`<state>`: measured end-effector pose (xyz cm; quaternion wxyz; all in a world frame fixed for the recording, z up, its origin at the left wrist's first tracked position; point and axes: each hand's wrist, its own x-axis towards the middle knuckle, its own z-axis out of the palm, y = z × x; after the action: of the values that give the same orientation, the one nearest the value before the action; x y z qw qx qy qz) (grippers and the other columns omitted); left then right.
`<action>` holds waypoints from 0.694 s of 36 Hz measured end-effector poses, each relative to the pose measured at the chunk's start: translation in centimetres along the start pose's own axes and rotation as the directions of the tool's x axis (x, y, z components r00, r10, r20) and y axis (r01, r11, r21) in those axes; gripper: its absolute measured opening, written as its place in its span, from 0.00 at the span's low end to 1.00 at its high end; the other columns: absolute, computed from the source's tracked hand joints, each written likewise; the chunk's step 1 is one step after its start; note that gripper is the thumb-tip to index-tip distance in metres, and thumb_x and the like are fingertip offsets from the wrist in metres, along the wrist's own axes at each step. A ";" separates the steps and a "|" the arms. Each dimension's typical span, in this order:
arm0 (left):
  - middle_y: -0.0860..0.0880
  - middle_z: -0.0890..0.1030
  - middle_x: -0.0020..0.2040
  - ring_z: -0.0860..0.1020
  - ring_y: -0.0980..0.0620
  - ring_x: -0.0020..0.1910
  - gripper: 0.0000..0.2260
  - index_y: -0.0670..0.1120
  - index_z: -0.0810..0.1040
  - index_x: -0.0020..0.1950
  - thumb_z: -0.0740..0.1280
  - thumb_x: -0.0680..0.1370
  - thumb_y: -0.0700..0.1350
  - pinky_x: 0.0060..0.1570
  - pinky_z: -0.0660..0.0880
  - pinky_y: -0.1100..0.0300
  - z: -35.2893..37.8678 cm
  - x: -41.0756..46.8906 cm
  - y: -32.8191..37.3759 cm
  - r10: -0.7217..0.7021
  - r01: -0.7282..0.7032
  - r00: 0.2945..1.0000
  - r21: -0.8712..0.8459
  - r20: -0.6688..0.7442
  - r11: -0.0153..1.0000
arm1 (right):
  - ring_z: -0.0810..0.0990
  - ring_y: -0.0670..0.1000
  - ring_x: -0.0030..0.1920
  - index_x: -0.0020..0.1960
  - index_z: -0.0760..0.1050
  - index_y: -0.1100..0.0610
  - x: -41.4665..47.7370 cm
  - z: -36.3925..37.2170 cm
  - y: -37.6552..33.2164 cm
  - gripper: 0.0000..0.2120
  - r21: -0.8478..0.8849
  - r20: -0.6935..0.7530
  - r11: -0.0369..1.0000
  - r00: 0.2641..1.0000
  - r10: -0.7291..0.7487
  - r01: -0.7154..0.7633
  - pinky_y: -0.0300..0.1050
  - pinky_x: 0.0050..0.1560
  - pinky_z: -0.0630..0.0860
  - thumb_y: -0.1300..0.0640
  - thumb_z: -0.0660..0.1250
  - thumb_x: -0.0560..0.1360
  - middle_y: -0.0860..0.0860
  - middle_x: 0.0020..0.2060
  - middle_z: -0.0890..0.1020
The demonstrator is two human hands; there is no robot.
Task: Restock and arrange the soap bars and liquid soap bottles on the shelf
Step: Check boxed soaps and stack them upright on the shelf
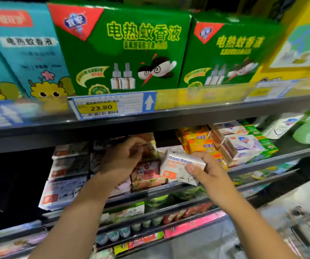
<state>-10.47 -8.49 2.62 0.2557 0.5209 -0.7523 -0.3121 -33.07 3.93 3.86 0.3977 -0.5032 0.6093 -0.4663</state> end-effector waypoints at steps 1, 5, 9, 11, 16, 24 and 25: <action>0.60 0.81 0.56 0.80 0.56 0.55 0.11 0.66 0.75 0.57 0.66 0.80 0.50 0.56 0.76 0.57 -0.4 -0.4 0.3 0.063 -0.063 0.997 0.011 0.042 0.998 | 0.79 0.38 0.37 0.55 0.74 0.50 -0.5 0.0 0.1 0.09 0.057 -0.009 0.998 1.000 0.024 -0.023 0.31 0.37 0.73 0.53 0.67 0.76 0.38 0.37 0.83; 0.67 0.63 0.74 0.62 0.67 0.73 0.32 0.71 0.61 0.72 0.73 0.77 0.49 0.71 0.64 0.65 -0.4 -3.0 2.1 0.410 -0.438 0.887 0.107 0.212 0.893 | 0.84 0.46 0.44 0.51 0.80 0.46 -1.6 -0.4 -0.3 0.08 0.265 -0.008 0.958 0.993 0.117 -0.110 0.41 0.45 0.78 0.48 0.70 0.72 0.48 0.44 0.86; 0.71 0.51 0.77 0.54 0.67 0.77 0.44 0.69 0.52 0.77 0.77 0.73 0.49 0.71 0.57 0.72 1.3 -5.6 4.0 0.545 -0.548 0.818 -0.039 0.186 0.836 | 0.85 0.53 0.51 0.52 0.82 0.46 -2.2 -1.2 -0.4 0.19 0.329 0.041 0.932 0.988 0.151 -0.156 0.50 0.52 0.79 0.38 0.76 0.67 0.54 0.51 0.86; 0.64 0.55 0.78 0.60 0.60 0.77 0.37 0.65 0.61 0.75 0.77 0.73 0.48 0.69 0.67 0.67 1.8 -6.3 4.5 0.576 -0.561 0.813 -0.149 0.084 0.814 | 0.84 0.56 0.50 0.55 0.80 0.52 -2.5 -1.2 -0.8 0.19 0.355 0.051 0.917 0.983 0.175 -0.182 0.52 0.52 0.78 0.42 0.73 0.70 0.56 0.50 0.86; 0.61 0.69 0.72 0.70 0.54 0.71 0.17 0.56 0.79 0.61 0.73 0.74 0.57 0.62 0.76 0.55 2.0 -6.5 4.6 0.563 -0.555 0.825 -0.249 -0.044 0.794 | 0.82 0.55 0.44 0.58 0.78 0.60 -2.9 -1.4 -2.2 0.19 0.371 0.125 0.897 0.970 0.208 -0.240 0.48 0.41 0.78 0.47 0.65 0.75 0.60 0.49 0.85; 0.61 0.75 0.65 0.74 0.54 0.67 0.17 0.62 0.79 0.59 0.73 0.71 0.60 0.62 0.70 0.66 0.9 -6.8 5.7 0.403 -0.431 0.902 -0.352 -0.154 0.831 | 0.83 0.51 0.57 0.63 0.76 0.53 -2.7 -1.8 -4.6 0.24 0.297 0.249 0.937 0.962 0.109 -0.183 0.49 0.57 0.79 0.39 0.67 0.74 0.50 0.55 0.85; 0.60 0.76 0.63 0.75 0.54 0.66 0.16 0.61 0.79 0.58 0.73 0.71 0.58 0.61 0.72 0.66 0.9 -7.0 5.8 0.379 -0.411 0.911 -0.399 -0.160 0.820 | 0.82 0.54 0.59 0.63 0.75 0.56 -2.7 -1.7 -4.5 0.28 0.287 0.244 0.945 0.966 0.088 -0.158 0.52 0.60 0.78 0.37 0.69 0.73 0.52 0.56 0.84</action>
<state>-12.41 -0.23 5.88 0.4492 0.2965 -0.7478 -0.3887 -33.15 6.64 8.66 0.5661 -0.4468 0.5110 -0.4677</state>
